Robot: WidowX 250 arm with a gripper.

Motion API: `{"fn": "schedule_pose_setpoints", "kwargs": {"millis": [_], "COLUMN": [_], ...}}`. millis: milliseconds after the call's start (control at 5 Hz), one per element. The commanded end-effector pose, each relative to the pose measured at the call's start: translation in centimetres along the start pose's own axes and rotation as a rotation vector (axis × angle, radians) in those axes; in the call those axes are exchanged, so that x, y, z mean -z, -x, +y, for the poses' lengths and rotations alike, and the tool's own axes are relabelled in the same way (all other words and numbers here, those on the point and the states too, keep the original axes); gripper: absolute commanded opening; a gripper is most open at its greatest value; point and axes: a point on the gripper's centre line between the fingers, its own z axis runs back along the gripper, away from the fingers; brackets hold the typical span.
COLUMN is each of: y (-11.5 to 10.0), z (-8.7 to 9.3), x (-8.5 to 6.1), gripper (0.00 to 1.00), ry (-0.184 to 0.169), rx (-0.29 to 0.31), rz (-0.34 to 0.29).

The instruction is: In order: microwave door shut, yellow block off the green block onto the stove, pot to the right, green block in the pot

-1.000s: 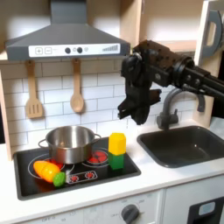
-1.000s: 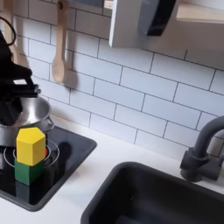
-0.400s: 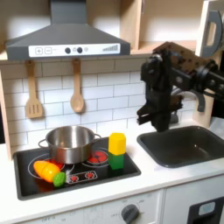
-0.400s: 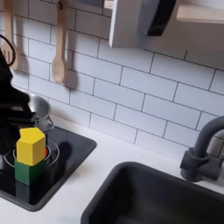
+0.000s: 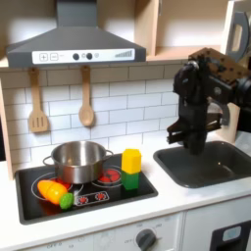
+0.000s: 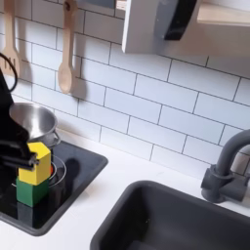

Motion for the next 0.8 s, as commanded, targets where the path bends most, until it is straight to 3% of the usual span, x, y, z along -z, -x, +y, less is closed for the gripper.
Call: {"fn": "schedule_pose_setpoints", "kwargs": {"millis": [0,200,400,600], "y": [1.0,1.6,2.3,2.8], "z": [-0.5,-0.9,-1.4,-1.8], "x": [-0.6,-1.2,-1.4,-2.0], "gripper": [0.61,0.72,0.72,0.79], "ry": [-0.002,0.014,0.023,0.045], "rx": [0.058,0.073,0.105,0.129], "rz": [0.020,0.015,0.028,0.017]}}
